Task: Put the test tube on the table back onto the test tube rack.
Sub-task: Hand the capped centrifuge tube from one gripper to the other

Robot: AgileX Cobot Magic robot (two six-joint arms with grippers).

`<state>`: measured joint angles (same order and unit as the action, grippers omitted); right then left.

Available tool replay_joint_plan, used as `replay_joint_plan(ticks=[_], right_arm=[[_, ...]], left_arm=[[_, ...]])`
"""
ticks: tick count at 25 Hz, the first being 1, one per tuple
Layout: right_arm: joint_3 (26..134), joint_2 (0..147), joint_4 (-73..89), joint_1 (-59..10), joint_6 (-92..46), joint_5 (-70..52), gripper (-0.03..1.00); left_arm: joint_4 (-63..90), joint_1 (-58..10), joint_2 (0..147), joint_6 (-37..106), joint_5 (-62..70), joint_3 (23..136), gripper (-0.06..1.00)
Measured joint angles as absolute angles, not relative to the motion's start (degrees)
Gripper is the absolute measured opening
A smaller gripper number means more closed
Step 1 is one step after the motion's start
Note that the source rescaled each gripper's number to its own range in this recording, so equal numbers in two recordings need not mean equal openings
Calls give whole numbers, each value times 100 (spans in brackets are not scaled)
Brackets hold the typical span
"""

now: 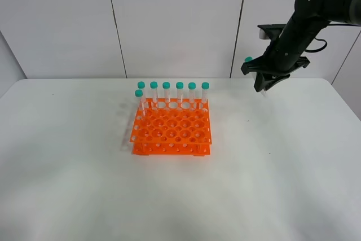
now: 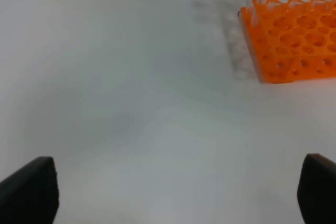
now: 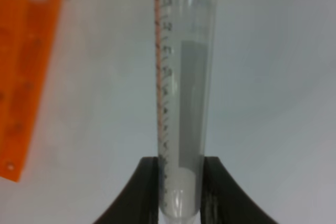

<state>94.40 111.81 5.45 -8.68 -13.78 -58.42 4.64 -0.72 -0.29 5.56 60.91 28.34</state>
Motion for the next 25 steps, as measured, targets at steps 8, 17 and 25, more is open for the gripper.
replay_joint_plan(ticks=[8, 17, 25], right_arm=[[9440, 10944, 528, -1995, -1449, -5280, 0], [9440, 10944, 871, -3726, -1459, -3918, 0], [9317, 10940, 1660, -4614, -2288, -2503, 0]], left_arm=[[464, -72, -29, 556, 6091, 2834, 100], [464, -72, -29, 556, 6091, 2834, 100], [464, -72, -29, 556, 6091, 2834, 100]])
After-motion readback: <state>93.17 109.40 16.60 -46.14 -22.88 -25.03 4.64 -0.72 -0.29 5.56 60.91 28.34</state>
